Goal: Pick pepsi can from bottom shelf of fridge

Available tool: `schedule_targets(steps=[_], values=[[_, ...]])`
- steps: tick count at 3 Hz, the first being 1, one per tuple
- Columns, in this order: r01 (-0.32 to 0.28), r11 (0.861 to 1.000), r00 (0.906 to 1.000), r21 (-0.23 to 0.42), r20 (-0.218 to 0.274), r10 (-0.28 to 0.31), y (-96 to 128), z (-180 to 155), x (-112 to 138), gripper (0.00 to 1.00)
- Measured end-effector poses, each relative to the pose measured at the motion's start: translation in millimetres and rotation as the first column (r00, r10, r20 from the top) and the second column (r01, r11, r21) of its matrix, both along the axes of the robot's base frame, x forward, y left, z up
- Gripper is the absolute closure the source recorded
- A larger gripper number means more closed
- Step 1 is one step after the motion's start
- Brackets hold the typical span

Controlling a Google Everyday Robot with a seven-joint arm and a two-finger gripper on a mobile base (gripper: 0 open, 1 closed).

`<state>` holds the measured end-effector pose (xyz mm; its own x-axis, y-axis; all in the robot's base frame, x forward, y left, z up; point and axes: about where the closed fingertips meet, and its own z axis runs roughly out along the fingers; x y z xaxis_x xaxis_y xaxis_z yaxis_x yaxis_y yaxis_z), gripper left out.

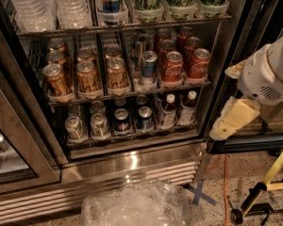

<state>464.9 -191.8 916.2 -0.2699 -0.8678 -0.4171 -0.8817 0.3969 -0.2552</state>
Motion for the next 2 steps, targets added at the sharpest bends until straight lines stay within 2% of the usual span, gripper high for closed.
schedule_targets(steps=[1,2], values=[[-0.002,0.998,0.999,0.065,0.045,-0.001,22.1,-25.6,22.8,0.0],[-0.044,0.997,0.998,0.064,0.048,0.041,34.5,-39.5,33.3,0.0]])
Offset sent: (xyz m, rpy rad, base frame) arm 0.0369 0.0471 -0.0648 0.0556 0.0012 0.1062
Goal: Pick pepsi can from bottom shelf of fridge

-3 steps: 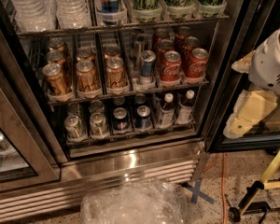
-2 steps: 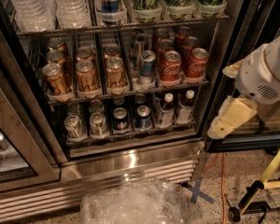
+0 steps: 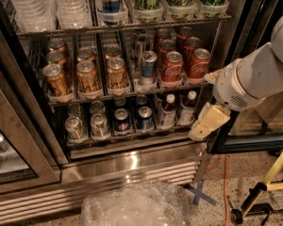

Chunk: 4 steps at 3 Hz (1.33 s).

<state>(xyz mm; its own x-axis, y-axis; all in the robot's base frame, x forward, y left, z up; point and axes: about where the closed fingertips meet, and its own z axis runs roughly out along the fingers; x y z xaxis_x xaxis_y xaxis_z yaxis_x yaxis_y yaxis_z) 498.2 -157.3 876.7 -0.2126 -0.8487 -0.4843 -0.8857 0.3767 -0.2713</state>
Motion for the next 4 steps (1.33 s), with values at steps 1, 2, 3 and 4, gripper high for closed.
schedule_targets(steps=[1,2,3,4], values=[[0.0,1.0,1.0,0.0,0.0,0.0,0.0,0.0,0.0,0.0],[0.032,0.996,0.9995,0.086,0.004,-0.032,16.5,-18.0,13.3,0.0],[0.096,0.954,0.9932,0.284,-0.091,-0.072,72.5,-82.3,22.8,0.0],[0.141,0.904,0.9877,0.405,-0.12,-0.1,124.2,-118.1,39.1,0.0]])
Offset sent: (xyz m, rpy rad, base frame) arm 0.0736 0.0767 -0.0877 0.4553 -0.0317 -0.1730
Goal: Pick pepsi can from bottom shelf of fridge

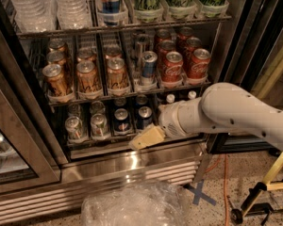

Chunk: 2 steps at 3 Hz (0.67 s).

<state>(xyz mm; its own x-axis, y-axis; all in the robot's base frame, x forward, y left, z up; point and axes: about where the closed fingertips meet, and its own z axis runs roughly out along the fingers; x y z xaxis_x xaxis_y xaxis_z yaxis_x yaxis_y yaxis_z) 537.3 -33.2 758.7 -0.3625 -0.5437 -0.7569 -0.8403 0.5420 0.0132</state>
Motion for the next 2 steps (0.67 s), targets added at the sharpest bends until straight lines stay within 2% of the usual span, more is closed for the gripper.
schedule_targets(steps=[1,2], values=[[0.078,0.995,0.997,0.058,-0.011,-0.077,40.1,-18.8,9.3,0.0],[0.25,0.963,0.9676,0.096,0.009,-0.252,28.6,-6.4,22.6,0.0]])
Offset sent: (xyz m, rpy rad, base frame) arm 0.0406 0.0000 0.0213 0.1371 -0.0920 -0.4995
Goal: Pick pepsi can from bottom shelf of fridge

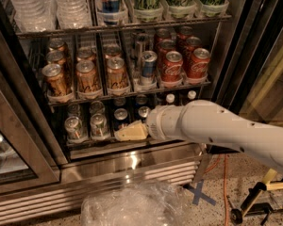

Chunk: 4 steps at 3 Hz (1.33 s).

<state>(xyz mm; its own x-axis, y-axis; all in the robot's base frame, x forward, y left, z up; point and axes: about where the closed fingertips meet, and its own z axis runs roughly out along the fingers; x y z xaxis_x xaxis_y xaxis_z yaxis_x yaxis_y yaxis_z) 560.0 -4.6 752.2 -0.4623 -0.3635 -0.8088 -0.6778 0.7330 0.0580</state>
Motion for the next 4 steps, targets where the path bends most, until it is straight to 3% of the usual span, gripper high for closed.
schedule_targets(steps=[1,2,3,4], values=[[0.053,0.998,0.9985,0.034,0.013,-0.054,-2.3,9.2,8.0,0.0],[0.044,0.995,0.999,0.087,0.005,-0.045,22.3,-0.5,6.5,0.0],[0.07,0.969,0.9966,0.236,-0.059,-0.058,78.8,-33.8,1.7,0.0],[0.146,0.935,0.9773,0.324,-0.194,-0.085,136.9,-77.7,-27.1,0.0]])
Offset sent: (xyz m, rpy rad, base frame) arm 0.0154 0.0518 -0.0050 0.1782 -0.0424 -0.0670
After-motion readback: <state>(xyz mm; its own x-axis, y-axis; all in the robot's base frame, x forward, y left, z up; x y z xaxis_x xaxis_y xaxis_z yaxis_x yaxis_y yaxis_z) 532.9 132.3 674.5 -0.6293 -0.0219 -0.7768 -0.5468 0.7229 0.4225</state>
